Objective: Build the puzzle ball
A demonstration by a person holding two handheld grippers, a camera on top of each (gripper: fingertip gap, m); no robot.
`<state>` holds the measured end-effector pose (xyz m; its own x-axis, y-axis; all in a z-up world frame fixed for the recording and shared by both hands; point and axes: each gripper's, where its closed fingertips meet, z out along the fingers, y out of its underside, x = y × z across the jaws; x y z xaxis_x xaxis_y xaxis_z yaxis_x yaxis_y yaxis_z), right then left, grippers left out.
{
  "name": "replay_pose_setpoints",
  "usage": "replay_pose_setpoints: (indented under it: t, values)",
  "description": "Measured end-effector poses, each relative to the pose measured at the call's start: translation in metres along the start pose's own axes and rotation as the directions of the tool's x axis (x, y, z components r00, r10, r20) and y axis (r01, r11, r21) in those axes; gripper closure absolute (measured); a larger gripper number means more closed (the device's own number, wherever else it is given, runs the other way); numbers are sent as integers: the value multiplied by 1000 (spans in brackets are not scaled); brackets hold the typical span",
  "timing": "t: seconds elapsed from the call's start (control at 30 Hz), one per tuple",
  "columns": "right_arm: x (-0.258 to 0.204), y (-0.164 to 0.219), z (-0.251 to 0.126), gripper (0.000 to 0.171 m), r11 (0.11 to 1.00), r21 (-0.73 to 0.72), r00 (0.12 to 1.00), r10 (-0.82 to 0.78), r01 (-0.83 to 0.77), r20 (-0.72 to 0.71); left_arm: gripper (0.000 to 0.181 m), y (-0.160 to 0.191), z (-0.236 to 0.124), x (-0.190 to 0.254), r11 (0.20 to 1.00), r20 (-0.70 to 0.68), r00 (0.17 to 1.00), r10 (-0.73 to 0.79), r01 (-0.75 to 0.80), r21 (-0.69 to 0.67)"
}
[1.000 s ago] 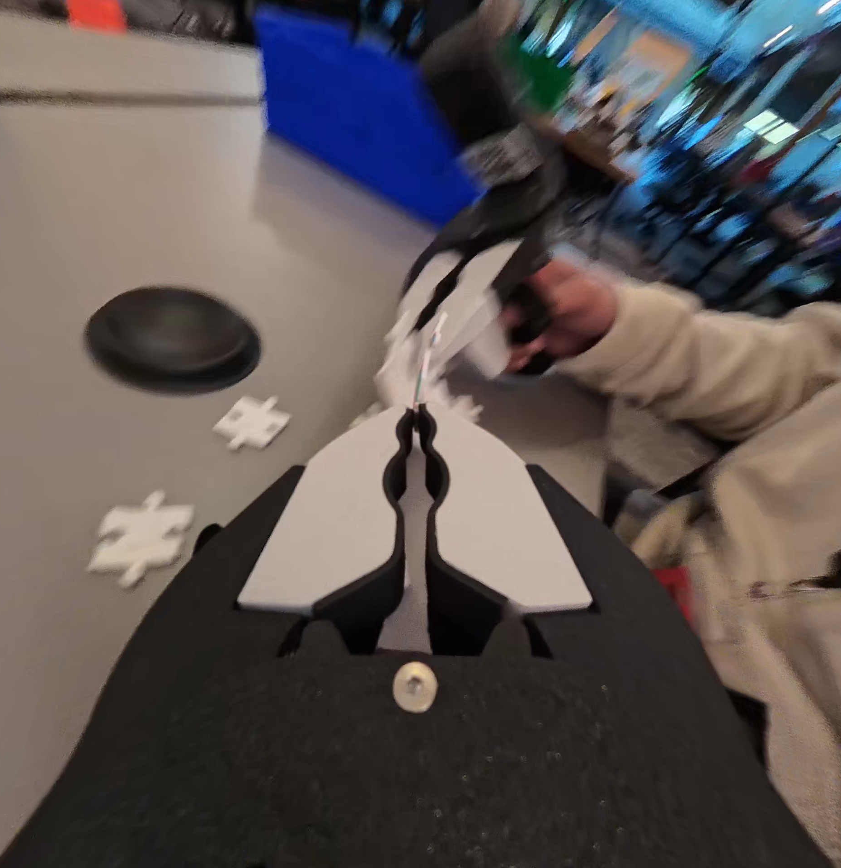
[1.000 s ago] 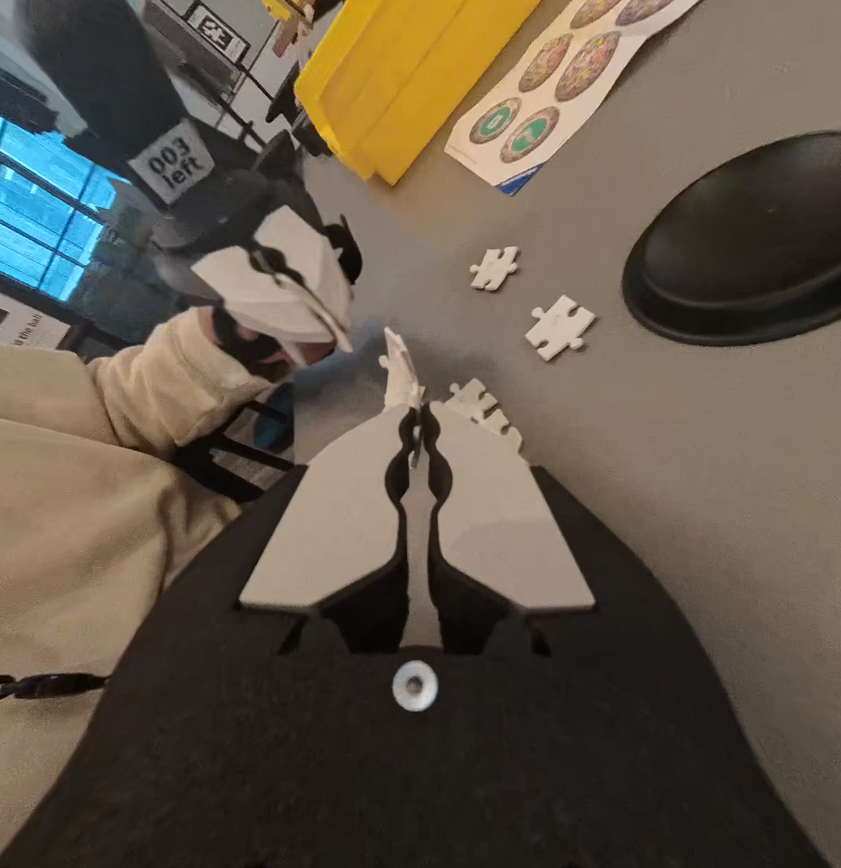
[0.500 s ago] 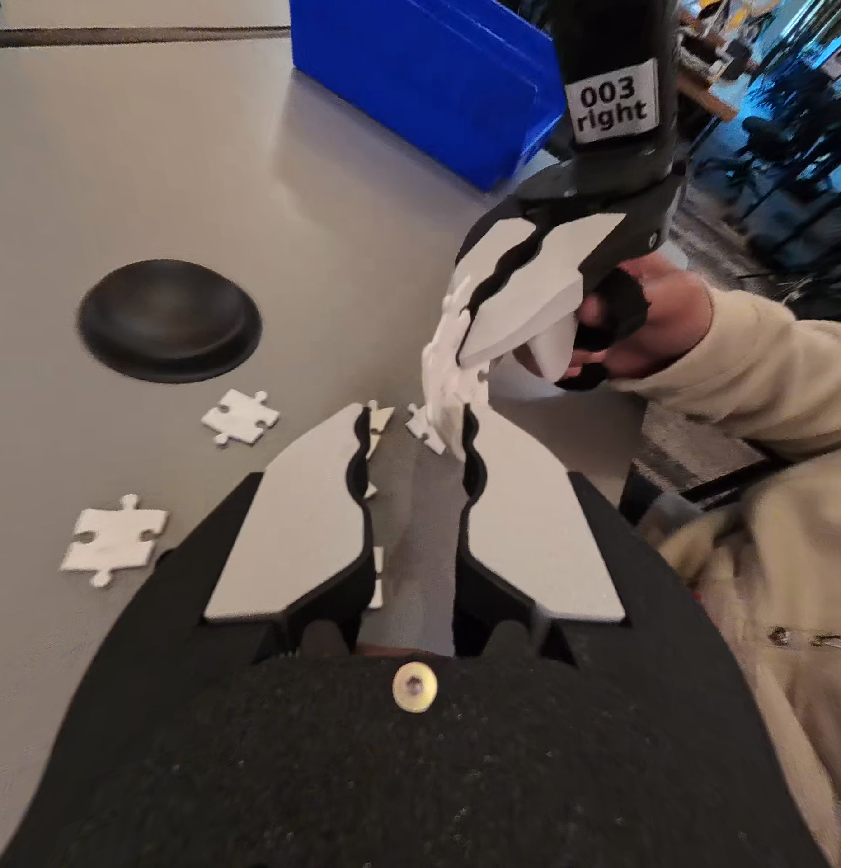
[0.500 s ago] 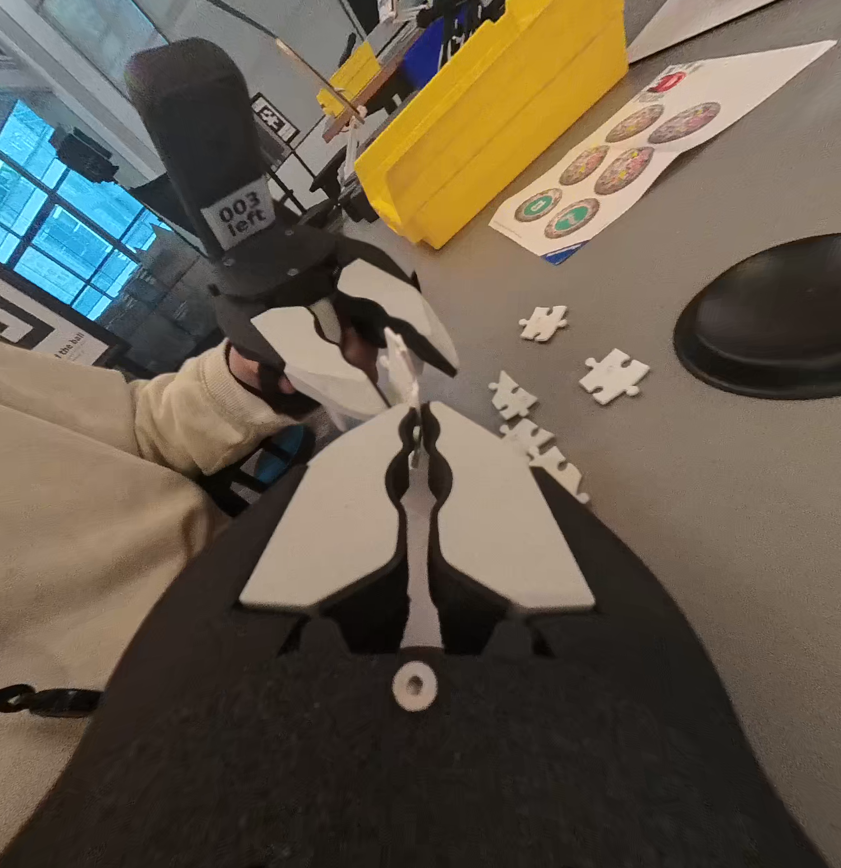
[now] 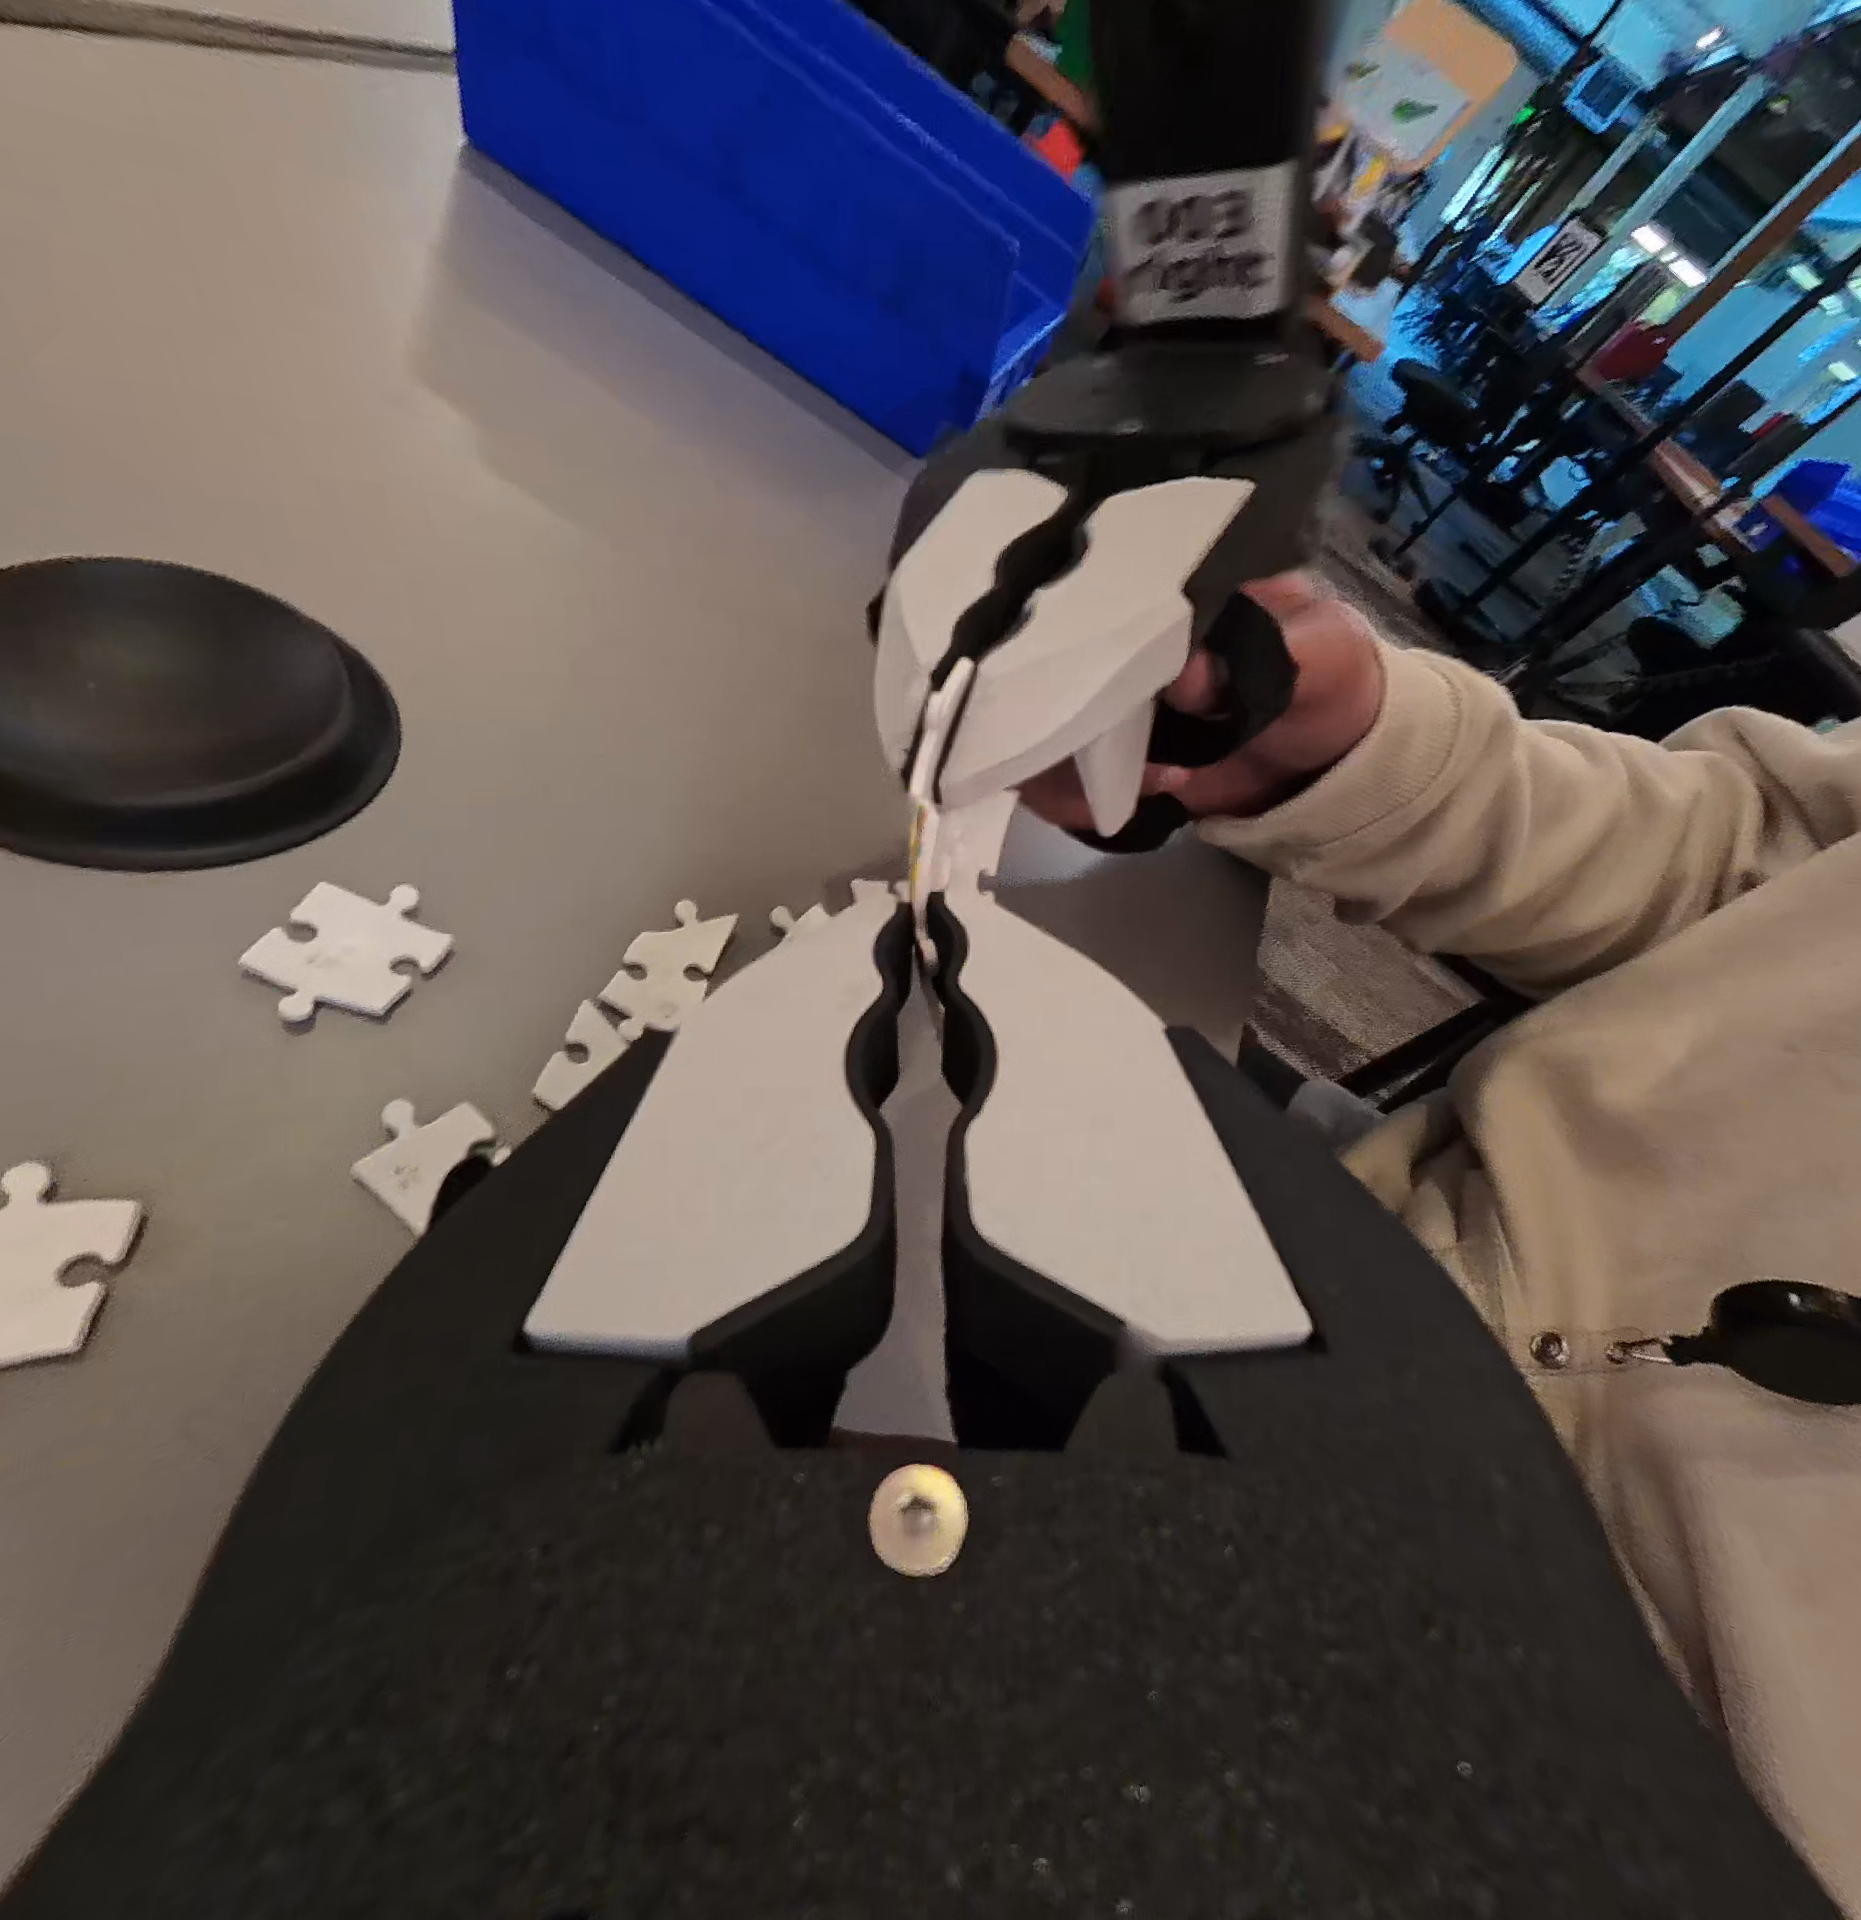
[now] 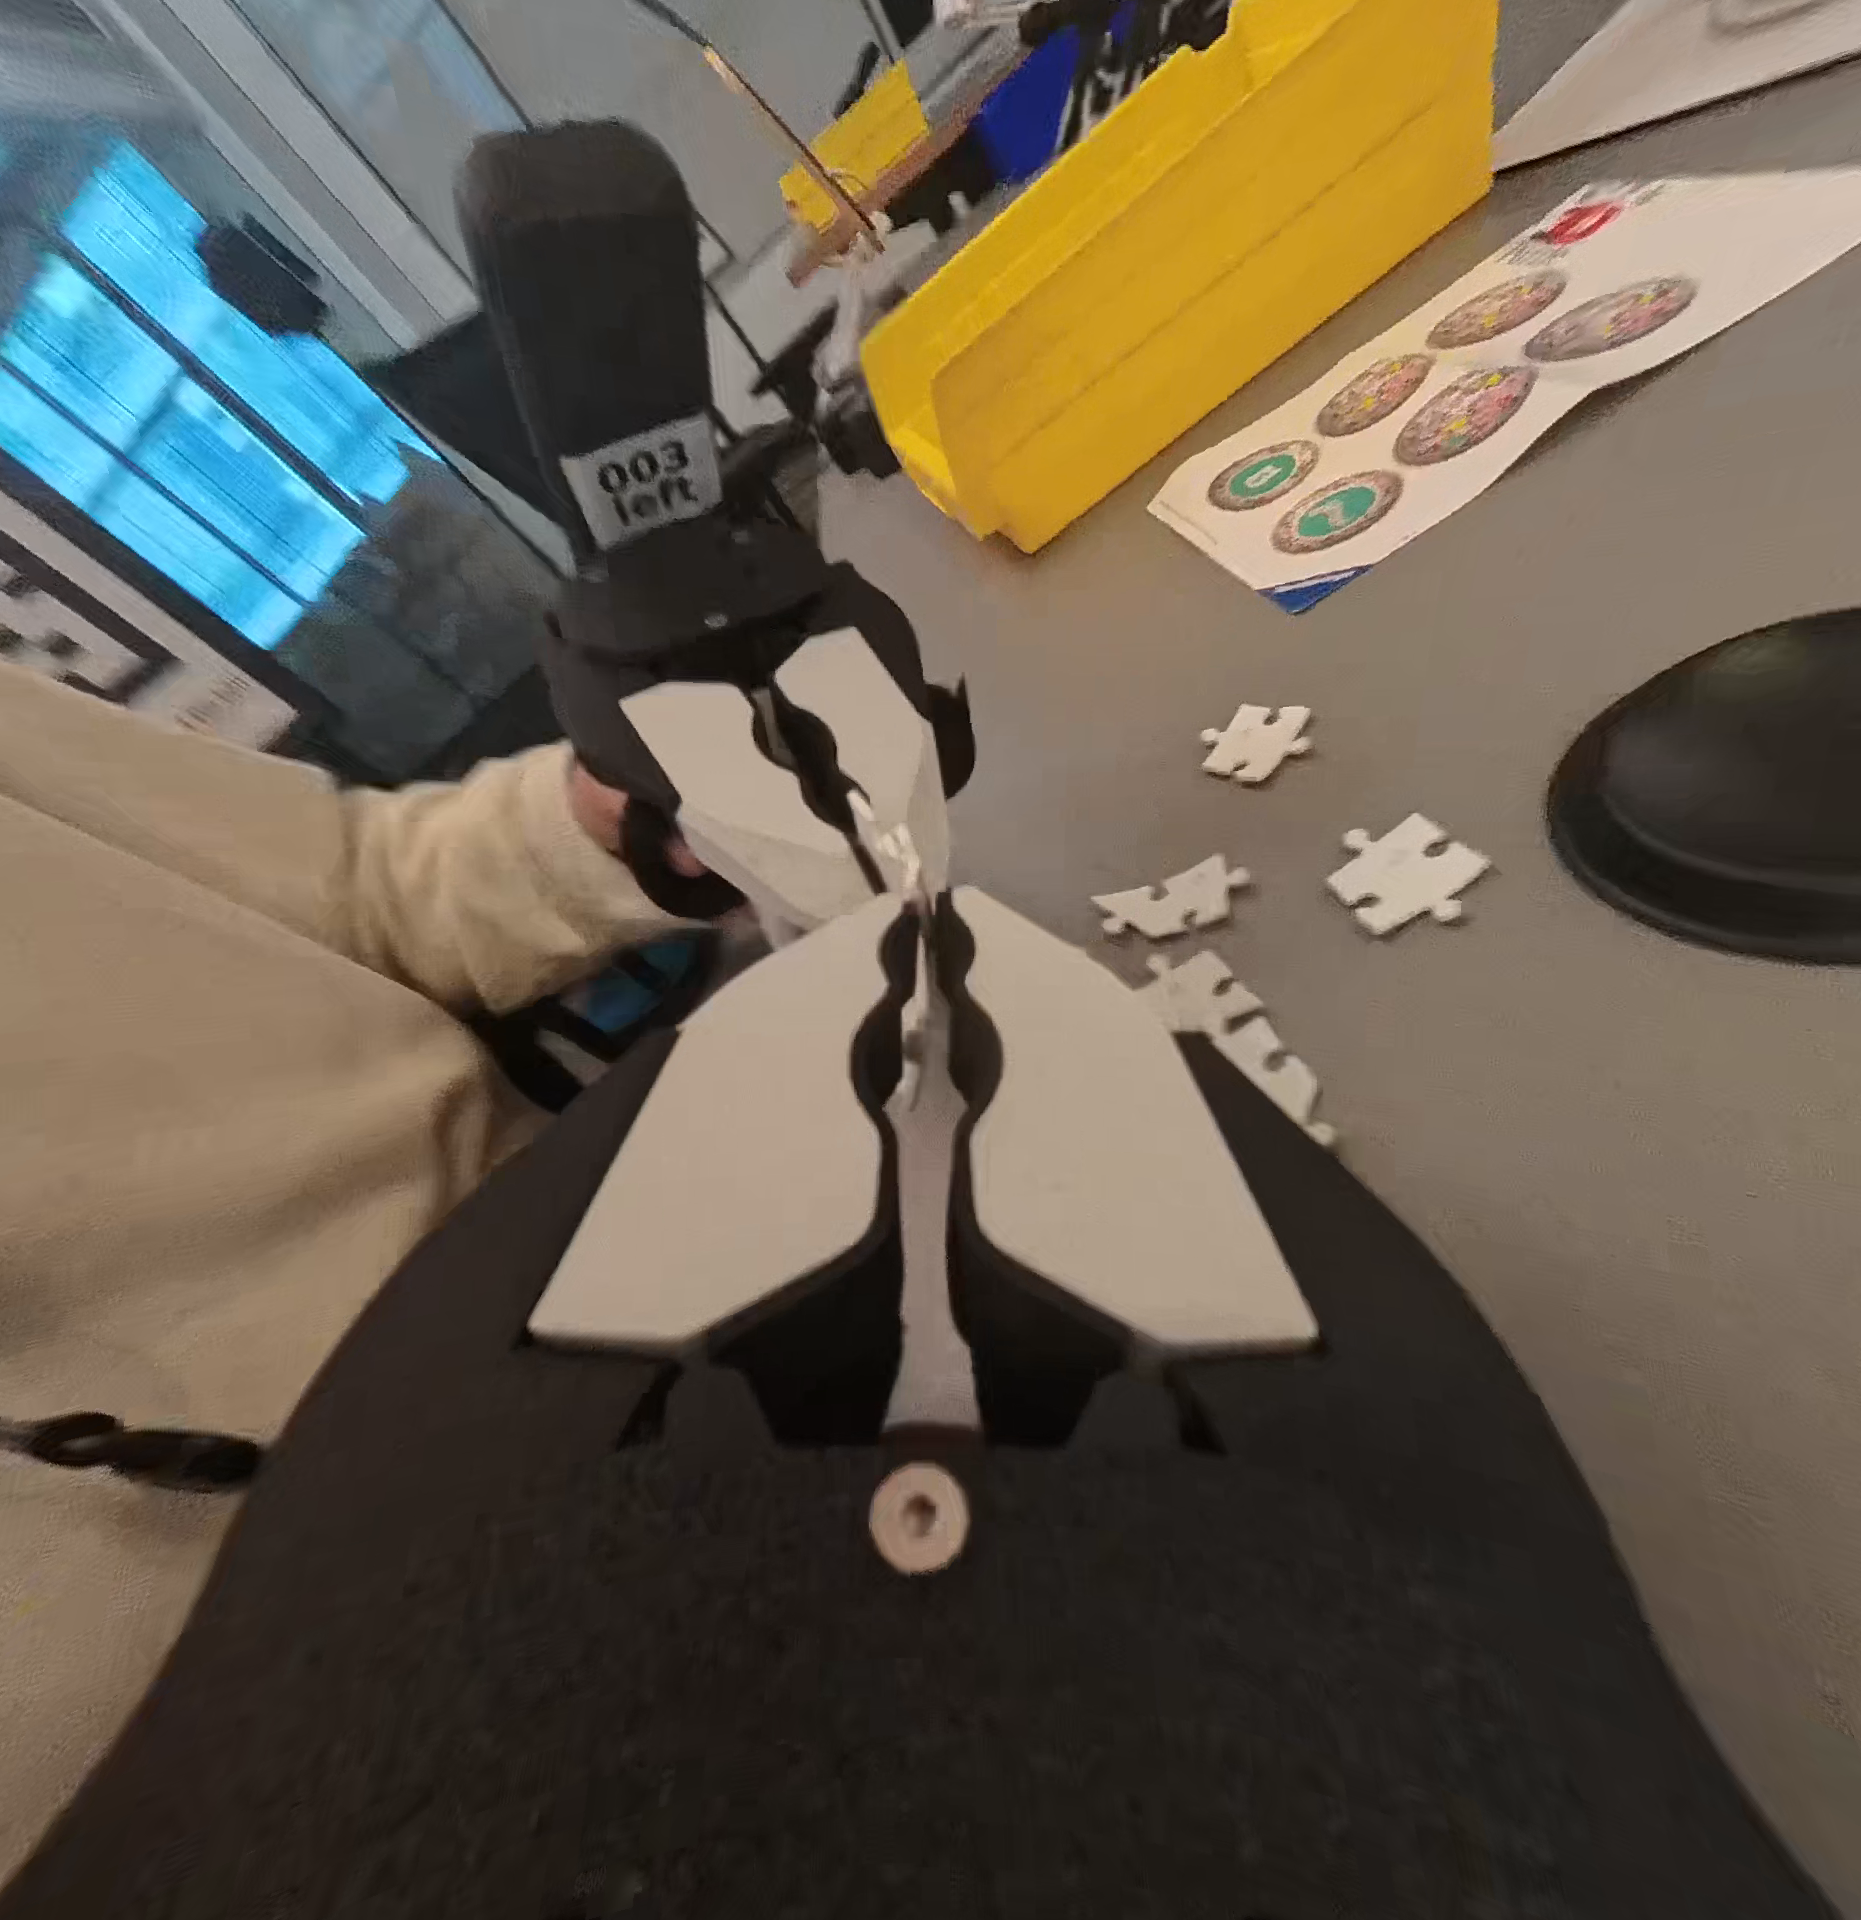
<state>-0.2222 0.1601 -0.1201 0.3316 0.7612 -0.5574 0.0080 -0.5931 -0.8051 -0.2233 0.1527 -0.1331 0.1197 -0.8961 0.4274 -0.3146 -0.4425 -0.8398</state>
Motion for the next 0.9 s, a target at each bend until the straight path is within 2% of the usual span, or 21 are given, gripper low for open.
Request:
replay_pose_setpoints:
  t: [0.1, 0.2, 0.23, 0.27, 0.3, 0.33, 0.37, 0.43, 0.47, 0.63, 0.8, 0.83, 0.87, 0.9]
  values:
    - [-4, -4, -1, 169, 941, 47, 923, 318, -336, 218, 178, -9, -5, 7, 998, -32, 999, 35, -33, 58]
    - [-6, -4, 1, 169, 871, 24, 830, 460, -491, 317, 176, -11, -8, 11, 994, -34, 996, 79, -76, 85]
    - [0, 1, 4, 170, 858, 16, 827, 489, -513, 278, 179, -12, -10, 18, 990, -70, 993, 96, -88, 108]
    - [18, 17, 10, 170, 904, 1, 899, 426, -428, 100, 179, -18, -10, 29, 987, -117, 989, 92, -75, 145]
    - [28, 29, 14, 169, 971, -50, 972, 230, -233, -54, 179, -20, -6, 31, 989, -99, 991, 92, -79, 128]
    - [15, 25, 17, 169, 993, -57, 994, 100, -102, -42, 179, -15, -1, 23, 990, -14, 992, 124, -123, 67]
    - [3, 15, 18, 170, 996, -35, 996, 83, -83, -23, 179, -13, -2, 15, 986, 46, 986, 160, -162, 38]
    - [11, 4, 11, 170, 1000, -19, 991, -3, 0, -137, 179, -18, -13, 9, 992, 31, 996, 86, -88, 91]
    - [19, 4, 7, 170, 999, -33, 983, -18, 12, -182, 180, -16, -16, 0, 993, 53, 997, 62, -67, 94]
    - [39, 6, -10, 169, 999, -4, 978, 51, -53, -203, 179, -7, -23, -29, 997, 115, 993, -11, 2, 78]
    - [35, -5, -18, 169, 985, 97, 982, 150, -140, -113, 179, 32, -12, -57, 989, 244, 970, -12, 48, -141]
    - [33, -7, -18, 170, 981, 116, 982, 169, -158, -90, 170, 34, -11, -64, 987, 288, 958, -9, 54, -149]
    - [31, -9, -17, 170, 976, 132, 981, 184, -175, -67, 143, 30, -10, -65, 990, 302, 953, 2, 40, -135]
    - [28, -10, -15, 170, 972, 144, 979, 197, -188, -48, 129, 23, -9, -62, 993, 301, 953, 18, 18, -117]
